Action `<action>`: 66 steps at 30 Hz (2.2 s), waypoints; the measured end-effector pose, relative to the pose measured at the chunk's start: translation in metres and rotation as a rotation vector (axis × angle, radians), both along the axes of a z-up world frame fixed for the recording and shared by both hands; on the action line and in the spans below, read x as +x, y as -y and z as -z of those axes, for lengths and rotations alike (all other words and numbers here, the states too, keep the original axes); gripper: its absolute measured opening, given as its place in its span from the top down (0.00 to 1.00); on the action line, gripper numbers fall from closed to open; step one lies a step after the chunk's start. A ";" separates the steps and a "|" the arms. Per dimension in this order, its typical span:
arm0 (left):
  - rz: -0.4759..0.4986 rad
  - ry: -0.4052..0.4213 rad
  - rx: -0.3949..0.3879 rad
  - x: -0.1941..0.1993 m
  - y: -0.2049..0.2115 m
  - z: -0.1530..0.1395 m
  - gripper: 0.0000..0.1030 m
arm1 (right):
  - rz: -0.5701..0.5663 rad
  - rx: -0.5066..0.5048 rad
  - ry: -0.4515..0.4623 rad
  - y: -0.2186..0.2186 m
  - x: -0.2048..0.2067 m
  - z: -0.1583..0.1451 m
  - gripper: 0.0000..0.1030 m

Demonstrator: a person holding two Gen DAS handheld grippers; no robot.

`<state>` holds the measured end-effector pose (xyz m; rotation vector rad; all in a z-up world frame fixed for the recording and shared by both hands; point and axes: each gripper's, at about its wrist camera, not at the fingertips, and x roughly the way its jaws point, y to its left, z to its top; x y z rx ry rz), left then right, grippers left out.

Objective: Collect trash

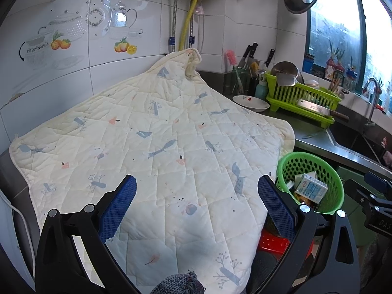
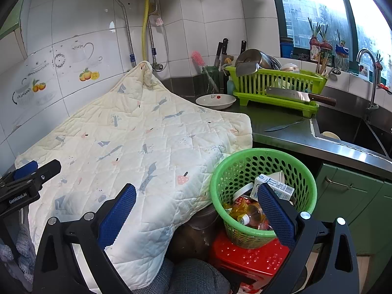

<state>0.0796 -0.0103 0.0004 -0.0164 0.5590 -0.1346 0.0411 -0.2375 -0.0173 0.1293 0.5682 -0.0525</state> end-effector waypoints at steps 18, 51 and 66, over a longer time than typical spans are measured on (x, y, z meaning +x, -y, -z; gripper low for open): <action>0.017 -0.004 0.005 0.000 0.003 0.002 0.05 | 0.001 0.003 0.000 0.002 -0.001 0.000 0.07; 0.022 -0.005 0.014 0.000 0.005 0.004 0.05 | 0.001 0.004 0.003 -0.002 0.002 0.000 0.07; 0.026 0.012 0.020 -0.002 0.005 0.002 0.05 | -0.001 0.012 0.006 -0.002 0.001 -0.001 0.07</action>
